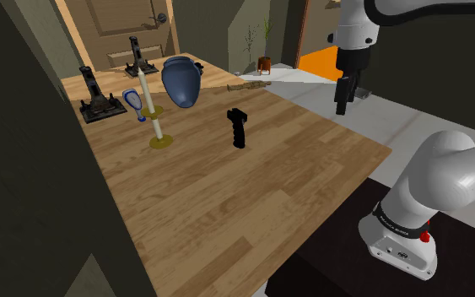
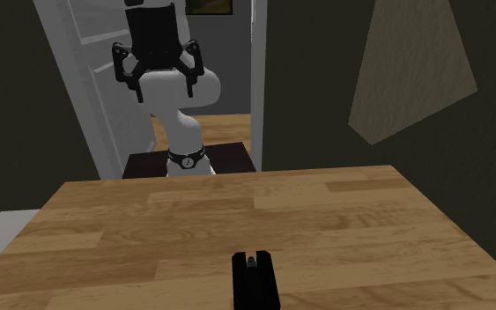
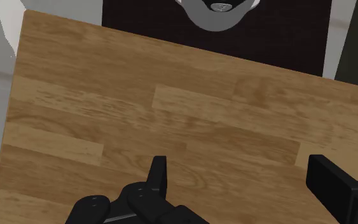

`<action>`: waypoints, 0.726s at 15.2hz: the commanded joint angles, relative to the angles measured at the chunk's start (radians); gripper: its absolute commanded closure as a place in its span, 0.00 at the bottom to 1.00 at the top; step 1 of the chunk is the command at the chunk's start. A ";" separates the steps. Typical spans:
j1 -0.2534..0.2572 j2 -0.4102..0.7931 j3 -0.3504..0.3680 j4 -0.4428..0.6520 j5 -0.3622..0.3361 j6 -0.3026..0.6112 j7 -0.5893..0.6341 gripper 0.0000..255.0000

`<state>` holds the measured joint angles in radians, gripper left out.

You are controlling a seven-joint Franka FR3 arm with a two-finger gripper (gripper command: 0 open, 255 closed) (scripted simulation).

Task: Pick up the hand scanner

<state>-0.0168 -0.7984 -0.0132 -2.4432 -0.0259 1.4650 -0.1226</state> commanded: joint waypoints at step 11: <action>0.023 0.328 0.057 0.110 0.045 0.285 0.077 0.00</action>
<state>0.0038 -0.5039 0.0380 -2.3482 0.0154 1.7231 -0.0542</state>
